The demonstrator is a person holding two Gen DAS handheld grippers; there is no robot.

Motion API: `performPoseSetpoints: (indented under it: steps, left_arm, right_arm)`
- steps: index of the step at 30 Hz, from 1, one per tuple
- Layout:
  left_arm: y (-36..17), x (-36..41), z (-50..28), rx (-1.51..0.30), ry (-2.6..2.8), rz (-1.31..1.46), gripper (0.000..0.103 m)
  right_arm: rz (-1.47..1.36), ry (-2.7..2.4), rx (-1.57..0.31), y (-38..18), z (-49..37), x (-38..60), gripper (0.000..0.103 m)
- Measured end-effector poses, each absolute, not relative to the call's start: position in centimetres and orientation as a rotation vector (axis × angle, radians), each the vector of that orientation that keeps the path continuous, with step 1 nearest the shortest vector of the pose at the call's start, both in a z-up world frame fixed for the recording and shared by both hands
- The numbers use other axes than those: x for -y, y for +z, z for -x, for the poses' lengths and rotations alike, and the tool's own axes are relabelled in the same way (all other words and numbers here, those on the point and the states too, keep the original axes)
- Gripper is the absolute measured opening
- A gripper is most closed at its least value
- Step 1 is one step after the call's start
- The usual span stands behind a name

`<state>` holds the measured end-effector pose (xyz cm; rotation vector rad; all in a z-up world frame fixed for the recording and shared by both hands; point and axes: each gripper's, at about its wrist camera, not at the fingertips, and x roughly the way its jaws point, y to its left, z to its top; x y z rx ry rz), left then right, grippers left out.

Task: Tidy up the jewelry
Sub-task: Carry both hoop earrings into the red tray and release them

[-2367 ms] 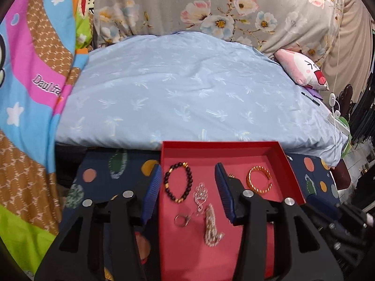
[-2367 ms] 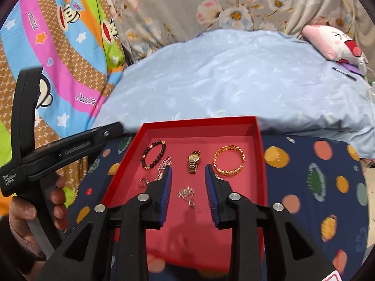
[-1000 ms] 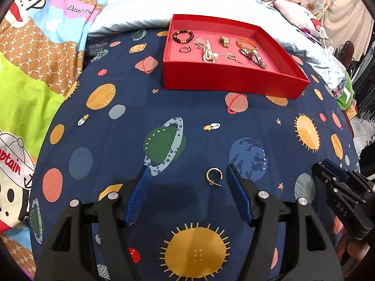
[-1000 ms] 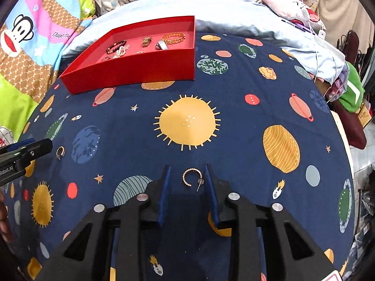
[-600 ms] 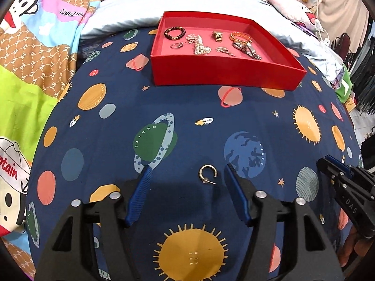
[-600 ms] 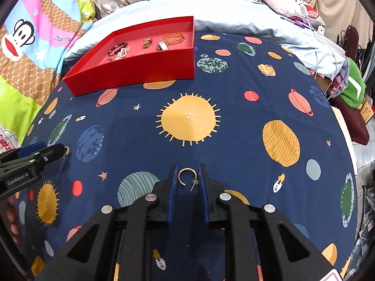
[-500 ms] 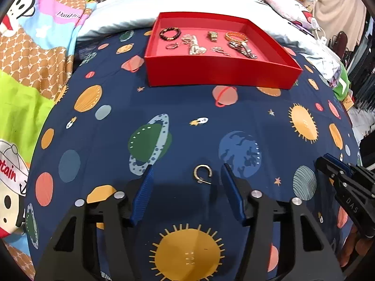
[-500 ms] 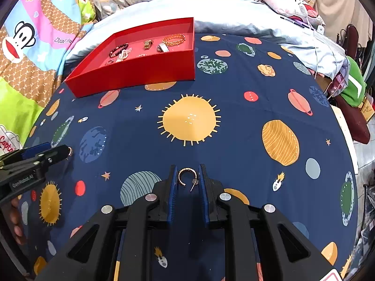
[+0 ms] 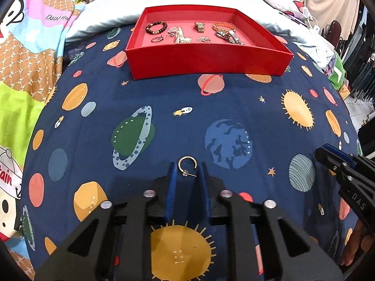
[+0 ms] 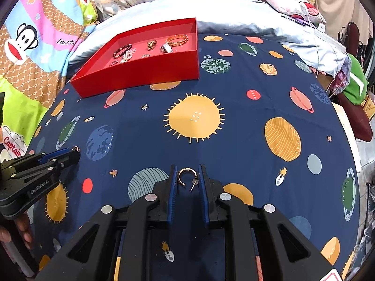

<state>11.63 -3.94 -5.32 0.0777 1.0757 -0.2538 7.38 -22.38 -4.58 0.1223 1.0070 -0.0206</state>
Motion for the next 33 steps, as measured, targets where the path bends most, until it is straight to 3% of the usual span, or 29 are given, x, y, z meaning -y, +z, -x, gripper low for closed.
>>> performPoseSetpoints:
  steps: [16, 33]
  left_arm:
    - [-3.7, 3.2, -10.8, -1.061, -0.310, -0.015, 0.014]
    - [4.8, 0.5, -10.6, -0.904, -0.329, 0.074, 0.014]
  right_arm:
    - [-0.133, -0.004, -0.979, -3.1, -7.0, 22.1, 0.016]
    - [-0.160, 0.094, -0.823, 4.5, -7.3, 21.2, 0.016]
